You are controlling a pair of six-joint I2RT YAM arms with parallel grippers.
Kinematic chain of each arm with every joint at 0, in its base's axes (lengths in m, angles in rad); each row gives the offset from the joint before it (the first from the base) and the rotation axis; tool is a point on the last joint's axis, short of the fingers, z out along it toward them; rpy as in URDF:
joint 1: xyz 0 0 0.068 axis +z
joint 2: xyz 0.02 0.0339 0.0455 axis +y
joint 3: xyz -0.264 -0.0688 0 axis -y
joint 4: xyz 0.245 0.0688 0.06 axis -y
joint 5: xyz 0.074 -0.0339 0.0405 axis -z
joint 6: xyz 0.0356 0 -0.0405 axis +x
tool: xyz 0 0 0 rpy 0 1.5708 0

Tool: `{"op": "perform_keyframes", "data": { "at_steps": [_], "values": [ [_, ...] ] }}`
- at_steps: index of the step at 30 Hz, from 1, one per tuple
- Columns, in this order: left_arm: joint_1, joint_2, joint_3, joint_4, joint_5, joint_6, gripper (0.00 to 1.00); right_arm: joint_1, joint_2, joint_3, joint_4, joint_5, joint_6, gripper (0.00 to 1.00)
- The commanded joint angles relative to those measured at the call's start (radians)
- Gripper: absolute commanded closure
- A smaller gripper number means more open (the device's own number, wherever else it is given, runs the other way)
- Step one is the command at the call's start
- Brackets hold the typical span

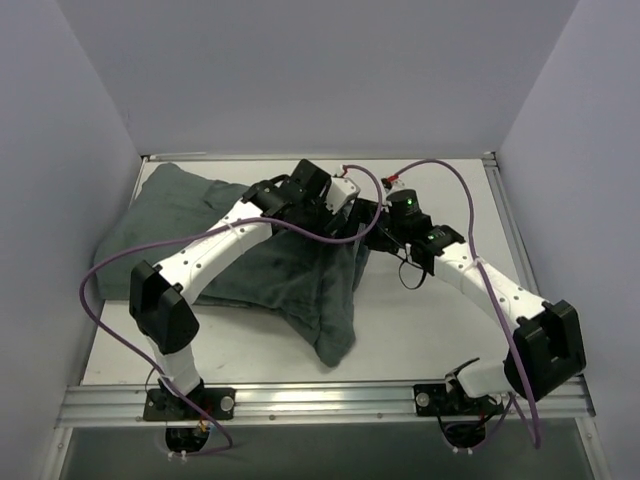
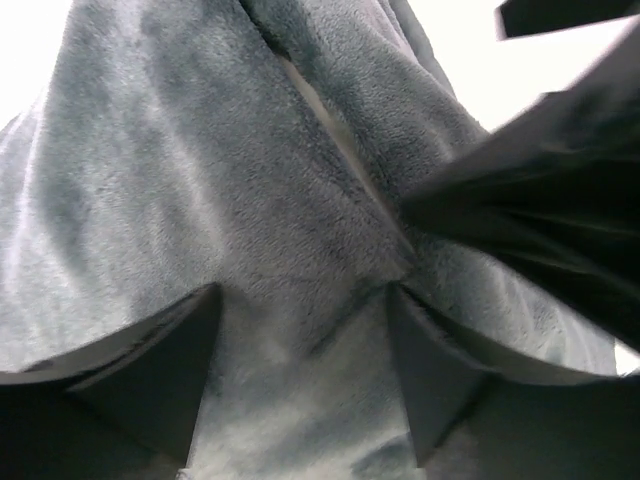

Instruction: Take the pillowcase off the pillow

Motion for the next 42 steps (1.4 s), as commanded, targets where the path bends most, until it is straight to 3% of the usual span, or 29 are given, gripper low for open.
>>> {"op": "perform_keyframes", "data": {
  "at_steps": [1, 2, 5, 6, 7, 8, 9, 13, 20, 22, 26, 27, 28, 29, 33, 34, 36, 42],
  "values": [
    [-0.002, 0.015, -0.001, 0.074, 0.010, -0.057, 0.28, 0.003, 0.042, -0.025, 0.172, -0.045, 0.057, 0.09],
    [0.000, 0.020, -0.002, 0.075, 0.010, -0.057, 0.39, 0.002, 0.046, -0.030, 0.186, -0.045, 0.071, 0.12],
    [0.006, 0.028, -0.013, 0.078, -0.010, -0.055, 0.62, 0.002, 0.066, -0.048, 0.221, -0.046, 0.083, 0.41],
    [0.006, 0.028, -0.021, 0.078, -0.015, -0.055, 0.80, 0.003, 0.080, -0.053, 0.223, -0.046, 0.090, 0.60],
    [0.009, 0.026, -0.024, 0.078, -0.021, -0.055, 0.90, 0.000, 0.086, -0.067, 0.223, -0.045, 0.090, 0.71],
    [0.010, 0.023, -0.027, 0.078, -0.032, -0.057, 0.98, -0.003, 0.099, -0.074, 0.221, -0.043, 0.090, 0.92],
    [0.013, 0.014, -0.030, 0.078, -0.058, -0.058, 0.98, -0.006, 0.100, -0.087, 0.223, -0.042, 0.091, 1.00],
    [0.050, -0.021, -0.050, 0.086, -0.169, -0.048, 0.98, -0.037, 0.076, -0.159, 0.179, -0.028, 0.071, 1.00],
    [0.309, -0.122, -0.131, 0.146, -0.214, 0.038, 0.98, -0.198, -0.070, -0.392, 0.168, -0.054, 0.031, 1.00],
    [0.360, -0.161, -0.163, 0.162, -0.210, 0.069, 0.98, -0.193, -0.062, -0.421, 0.207, -0.068, 0.039, 1.00],
    [0.362, -0.222, -0.219, 0.126, -0.130, 0.138, 0.98, -0.111, 0.028, -0.412, 0.284, -0.098, 0.074, 1.00],
    [0.359, -0.233, -0.214, 0.109, -0.077, 0.139, 0.97, -0.072, 0.045, -0.380, 0.286, -0.089, 0.073, 1.00],
    [0.346, -0.236, -0.206, 0.072, -0.041, 0.146, 0.89, -0.061, 0.065, -0.366, 0.301, -0.089, 0.076, 1.00],
    [0.334, -0.241, -0.197, 0.058, -0.004, 0.165, 0.66, -0.054, 0.103, -0.355, 0.312, -0.100, 0.080, 1.00],
    [0.160, -0.261, -0.131, 0.012, 0.001, 0.230, 0.19, -0.026, 0.175, -0.305, 0.353, -0.153, 0.090, 1.00],
    [0.112, -0.258, -0.087, -0.004, -0.027, 0.238, 0.13, -0.020, 0.180, -0.300, 0.379, -0.164, 0.096, 1.00],
    [-0.006, -0.236, -0.026, -0.028, -0.018, 0.242, 0.05, -0.017, 0.180, -0.305, 0.407, -0.186, 0.117, 1.00],
    [-0.167, -0.102, 0.166, -0.086, 0.045, 0.209, 0.06, -0.023, 0.143, -0.317, 0.412, -0.183, 0.131, 1.00]
  ]
}}
